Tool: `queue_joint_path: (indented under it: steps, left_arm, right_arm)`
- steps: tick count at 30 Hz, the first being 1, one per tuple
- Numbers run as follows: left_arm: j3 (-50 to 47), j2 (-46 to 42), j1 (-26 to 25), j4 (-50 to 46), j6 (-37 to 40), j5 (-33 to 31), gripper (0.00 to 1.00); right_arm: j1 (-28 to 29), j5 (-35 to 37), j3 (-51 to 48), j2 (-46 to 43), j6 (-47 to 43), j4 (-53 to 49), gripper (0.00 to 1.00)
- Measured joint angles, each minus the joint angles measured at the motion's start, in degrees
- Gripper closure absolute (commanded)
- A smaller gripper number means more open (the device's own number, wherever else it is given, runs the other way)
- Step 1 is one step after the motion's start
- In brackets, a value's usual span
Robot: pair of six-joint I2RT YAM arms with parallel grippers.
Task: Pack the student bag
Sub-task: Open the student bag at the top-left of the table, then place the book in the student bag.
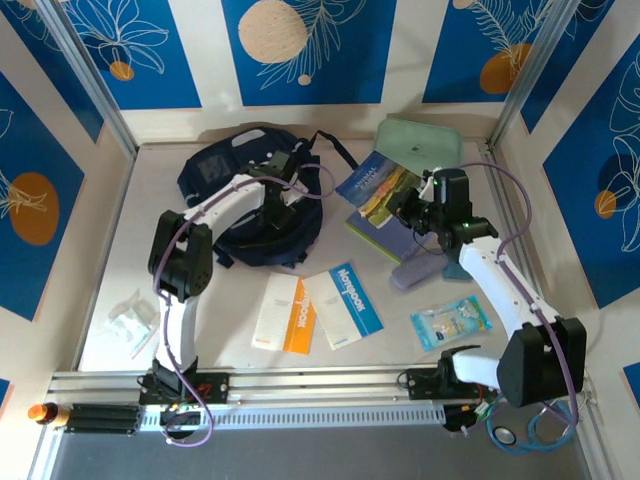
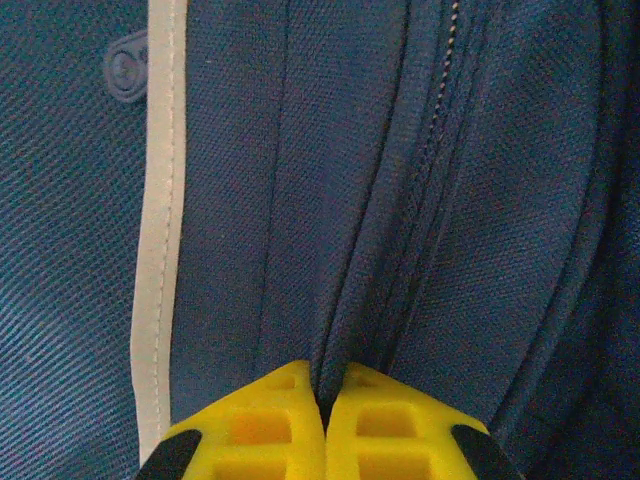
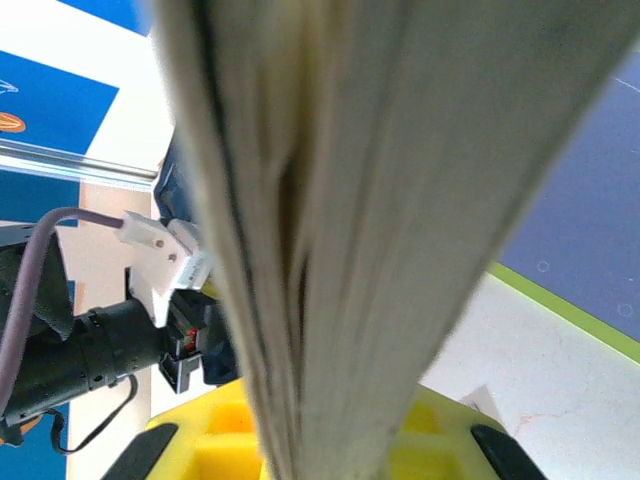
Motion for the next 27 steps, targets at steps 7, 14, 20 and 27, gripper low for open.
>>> queue_joint_path:
  steps: [7,14,20,27]
  left_arm:
    - [0.0,-9.8,0.0,2.7,-2.4,-5.8,1.00]
    - [0.0,-15.5,0.0,7.9,-3.8,-9.3,1.00]
    - [0.3,-15.4,0.0,8.7,-4.1,-9.4,1.00]
    - [0.9,-15.4,0.0,8.7,-4.2,-8.9,1.00]
  right_arm:
    - [0.1,-0.5,-3.5,-3.4,1.0,-0.1,1.00]
    - [5.5,-3.3,-6.3,-2.1,5.3,4.5,1.00]
    - [14.1,-5.2,-6.2,6.1,11.2,13.6,1.00]
    - [18.2,-6.2,3.8,22.6,18.1,20.2,1.00]
